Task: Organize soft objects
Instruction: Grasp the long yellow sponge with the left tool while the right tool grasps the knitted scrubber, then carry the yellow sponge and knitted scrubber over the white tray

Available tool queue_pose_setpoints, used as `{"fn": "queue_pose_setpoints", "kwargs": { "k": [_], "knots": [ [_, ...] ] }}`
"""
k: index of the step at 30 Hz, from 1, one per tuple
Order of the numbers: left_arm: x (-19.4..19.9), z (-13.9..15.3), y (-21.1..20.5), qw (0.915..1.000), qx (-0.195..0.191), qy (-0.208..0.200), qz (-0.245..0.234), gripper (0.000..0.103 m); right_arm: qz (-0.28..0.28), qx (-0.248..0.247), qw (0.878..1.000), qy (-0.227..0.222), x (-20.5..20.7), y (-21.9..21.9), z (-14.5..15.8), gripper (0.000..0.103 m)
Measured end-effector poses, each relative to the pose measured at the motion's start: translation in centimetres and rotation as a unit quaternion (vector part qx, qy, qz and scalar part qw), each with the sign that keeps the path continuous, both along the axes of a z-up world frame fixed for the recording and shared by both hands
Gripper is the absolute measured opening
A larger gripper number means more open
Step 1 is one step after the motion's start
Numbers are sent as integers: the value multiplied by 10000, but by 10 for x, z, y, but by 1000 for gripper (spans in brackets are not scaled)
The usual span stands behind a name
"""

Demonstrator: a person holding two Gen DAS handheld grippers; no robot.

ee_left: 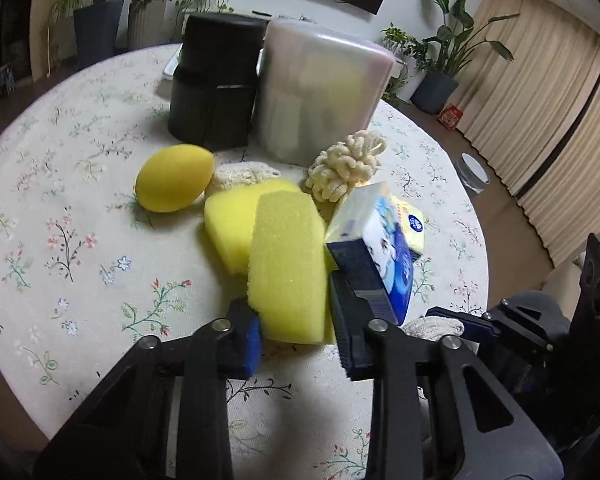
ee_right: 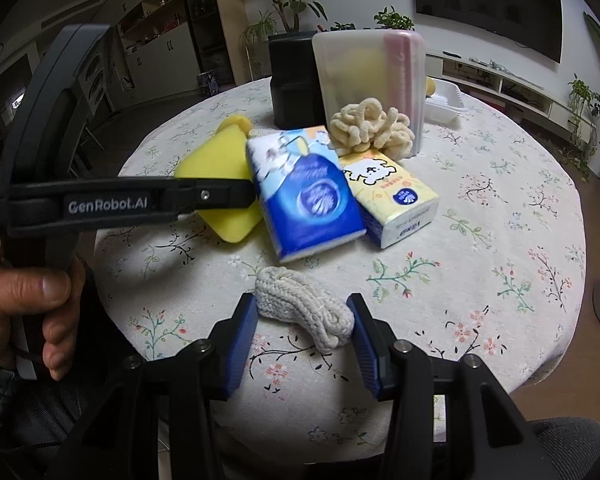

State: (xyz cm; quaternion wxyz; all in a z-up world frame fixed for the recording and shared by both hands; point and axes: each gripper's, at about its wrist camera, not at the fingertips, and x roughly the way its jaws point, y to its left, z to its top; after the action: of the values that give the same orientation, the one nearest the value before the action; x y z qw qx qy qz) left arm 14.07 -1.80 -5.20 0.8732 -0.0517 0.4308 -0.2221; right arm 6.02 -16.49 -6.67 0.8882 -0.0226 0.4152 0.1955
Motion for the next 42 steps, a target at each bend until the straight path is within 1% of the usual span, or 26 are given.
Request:
{"fn": "queue_pose_setpoints", "kwargs": {
  "k": [3, 9, 15, 21, 27, 34, 37, 42],
  "knots": [
    [-5, 4, -1, 9999, 90, -91, 39, 23, -21, 22, 10000, -20, 0, -2, 1, 49],
    [-11, 4, 11, 9998, -63, 24, 195, 22, -15, 54, 10000, -27, -1, -3, 3, 47],
    [-23, 11, 15, 9997, 134, 22, 205, 22, -18, 109, 9999, 6, -3, -4, 4, 47],
    [-38, 13, 18, 9992, 362, 57, 127, 22, -48, 40, 10000, 23, -7, -8, 8, 46],
    [-48, 13, 31, 9987, 462, 144, 177, 22, -235, 108, 9996, 118, -9, -25, 13, 46],
    [-50, 13, 48, 9976, 570, 268, 288, 23, -424, -20, 9989, 188, -9, -39, 18, 46],
    [-45, 20, 59, 9973, 584, 228, 390, 22, -602, -71, 9980, 179, -7, -53, 24, 46],
    [-25, 40, 91, 9957, 645, 34, 665, 22, -1142, -153, 9933, 83, 3, -97, 41, 46]
  ]
}}
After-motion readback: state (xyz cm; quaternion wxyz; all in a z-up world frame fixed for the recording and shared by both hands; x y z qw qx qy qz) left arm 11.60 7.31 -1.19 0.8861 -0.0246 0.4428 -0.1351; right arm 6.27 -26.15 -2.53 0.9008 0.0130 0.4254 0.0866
